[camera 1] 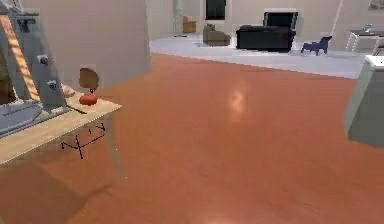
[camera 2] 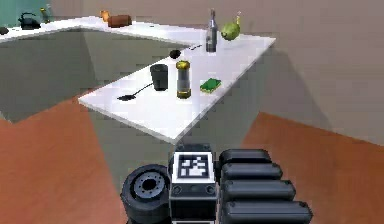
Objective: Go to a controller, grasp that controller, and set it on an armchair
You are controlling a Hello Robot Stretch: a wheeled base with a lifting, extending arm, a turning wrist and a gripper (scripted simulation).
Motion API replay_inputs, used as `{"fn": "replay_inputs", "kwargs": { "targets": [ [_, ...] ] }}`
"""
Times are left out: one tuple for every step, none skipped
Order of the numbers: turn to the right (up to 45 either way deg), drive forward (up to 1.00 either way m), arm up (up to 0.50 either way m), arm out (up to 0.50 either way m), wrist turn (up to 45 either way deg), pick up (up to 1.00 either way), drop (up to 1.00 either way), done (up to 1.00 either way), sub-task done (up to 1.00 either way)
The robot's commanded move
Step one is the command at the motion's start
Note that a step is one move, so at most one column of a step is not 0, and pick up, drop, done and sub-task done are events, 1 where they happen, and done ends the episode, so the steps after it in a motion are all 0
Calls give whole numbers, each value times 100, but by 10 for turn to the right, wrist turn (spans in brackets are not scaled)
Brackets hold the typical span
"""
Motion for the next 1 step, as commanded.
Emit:
{"fn": "replay_inputs", "kwargs": {
  "targets": [
    [0, 100, 0, 0, 0, 0, 0, 0, 0]
  ]
}}
